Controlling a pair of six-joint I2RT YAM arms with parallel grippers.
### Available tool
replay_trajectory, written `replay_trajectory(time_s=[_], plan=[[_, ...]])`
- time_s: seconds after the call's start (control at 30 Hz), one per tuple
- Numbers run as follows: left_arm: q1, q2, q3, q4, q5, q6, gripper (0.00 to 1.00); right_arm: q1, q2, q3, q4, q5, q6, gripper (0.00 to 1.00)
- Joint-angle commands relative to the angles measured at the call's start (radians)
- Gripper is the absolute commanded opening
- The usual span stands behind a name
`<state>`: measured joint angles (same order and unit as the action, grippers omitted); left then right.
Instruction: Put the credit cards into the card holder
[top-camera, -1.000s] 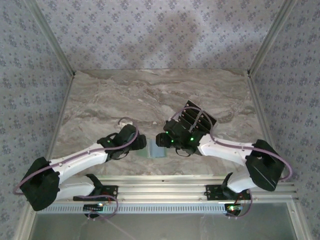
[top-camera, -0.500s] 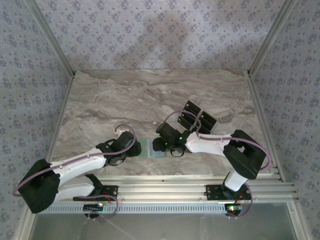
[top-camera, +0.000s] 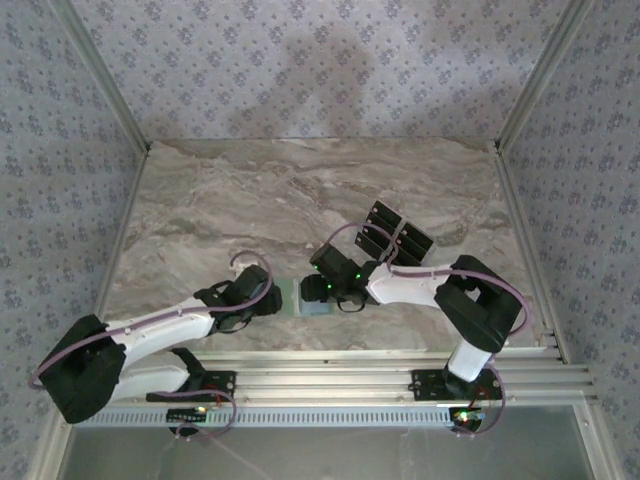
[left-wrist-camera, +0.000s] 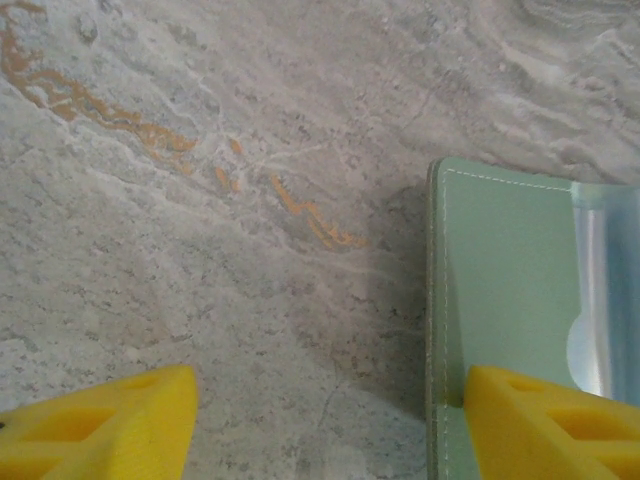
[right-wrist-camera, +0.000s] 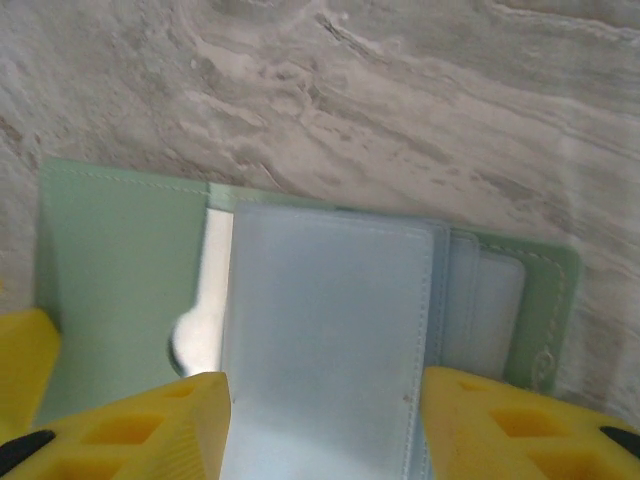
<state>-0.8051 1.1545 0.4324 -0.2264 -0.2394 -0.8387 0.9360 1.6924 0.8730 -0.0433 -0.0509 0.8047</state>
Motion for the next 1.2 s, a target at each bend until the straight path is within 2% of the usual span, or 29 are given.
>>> replay_trajectory(time_s=[0.0,0.47,0.77,1.17], plan=[[0.003,0.020,-0.014,0.031,0.000,-0.013,0.71,-0.014,0.029,-0.035,0.074,-0.074,0.045,0.55],[0.003,0.021,-0.024,0.056,-0.003,-0.010,0.70,-0.022,0.043,-0.010,0.171,-0.179,0.095,0.53],[0.003,-0.063,-0.053,0.026,-0.034,-0.024,0.70,0.002,0.063,0.055,0.151,-0.187,0.097,0.53],[0.002,-0.255,-0.146,-0.030,-0.114,-0.124,0.64,0.040,0.137,0.147,0.132,-0.194,0.110,0.53]])
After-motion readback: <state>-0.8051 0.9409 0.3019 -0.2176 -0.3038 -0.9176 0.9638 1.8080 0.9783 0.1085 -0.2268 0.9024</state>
